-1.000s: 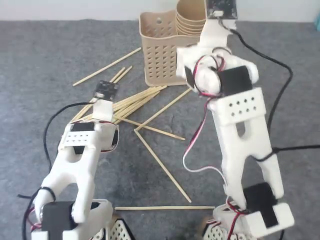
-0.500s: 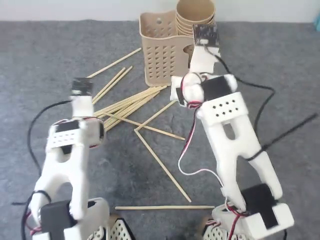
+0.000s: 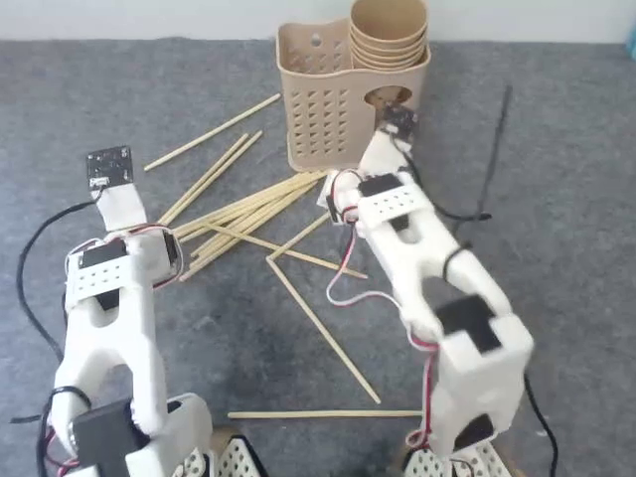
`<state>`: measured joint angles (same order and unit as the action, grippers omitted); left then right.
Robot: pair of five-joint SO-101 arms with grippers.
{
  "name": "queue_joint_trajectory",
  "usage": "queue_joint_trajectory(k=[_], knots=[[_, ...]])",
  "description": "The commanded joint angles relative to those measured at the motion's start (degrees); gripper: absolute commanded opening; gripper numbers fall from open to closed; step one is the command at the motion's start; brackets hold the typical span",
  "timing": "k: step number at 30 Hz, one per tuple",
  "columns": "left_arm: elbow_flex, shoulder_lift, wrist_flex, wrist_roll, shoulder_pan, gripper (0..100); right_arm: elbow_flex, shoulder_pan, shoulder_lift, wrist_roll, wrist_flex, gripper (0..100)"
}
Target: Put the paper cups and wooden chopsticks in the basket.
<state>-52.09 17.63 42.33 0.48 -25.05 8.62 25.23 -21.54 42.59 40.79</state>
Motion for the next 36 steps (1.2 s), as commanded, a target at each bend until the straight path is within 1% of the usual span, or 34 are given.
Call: queue_joint_trajectory(k=[1, 8, 10, 12, 13, 14, 15, 16, 23, 28, 32, 34, 36], knots=[[2.77, -0.26, -1.14, 0.70, 0.18, 9, -8.44, -0.22, -4.09, 1.67, 0.75, 16.2], [2.59, -0.26, -1.05, 0.53, 0.62, 9, -23.21, -0.75, -14.37, 2.02, 12.18, 15.9], [2.59, -0.26, -0.97, 0.53, 0.62, 9, -26.02, -0.66, -15.96, 2.02, 15.08, 11.3], [2.51, -0.26, -0.97, 0.53, 0.62, 9, -27.43, -0.48, -16.48, 1.93, 16.75, 1.3], [2.51, -0.26, -0.97, 0.53, 0.62, 9, -27.60, -0.40, -16.48, 1.76, 17.36, 0.0], [2.51, -0.26, -0.97, 0.44, 0.62, 9, -27.60, -0.31, -16.31, 1.67, 18.33, 2.4], [2.51, -0.26, -0.97, 0.44, 0.62, 9, -27.60, -0.31, -15.96, 1.67, 19.56, 2.0], [2.51, -0.26, -1.05, 0.44, 0.62, 9, -27.60, -0.31, -15.43, 1.67, 20.88, 0.2], [2.42, -0.35, -1.05, 0.35, 0.70, 9, -27.52, -0.22, -8.31, 1.49, 33.36, 0.7], [1.98, 0.18, -0.88, 0.35, 1.67, 9, -27.43, 0.31, -1.54, -3.78, 42.15, 0.7], [1.80, 0.18, -0.79, 0.35, 3.60, 9, -27.34, 0.13, 3.56, -6.15, 49.36, 0.7], [1.19, 1.32, -0.18, 0.35, 5.01, 9, -25.14, -0.22, 6.20, -7.74, 51.21, 0.7], [-0.84, 4.22, 0.44, 0.26, 6.33, 9, -20.22, -0.22, 9.98, -9.67, 50.24, 0.8]])
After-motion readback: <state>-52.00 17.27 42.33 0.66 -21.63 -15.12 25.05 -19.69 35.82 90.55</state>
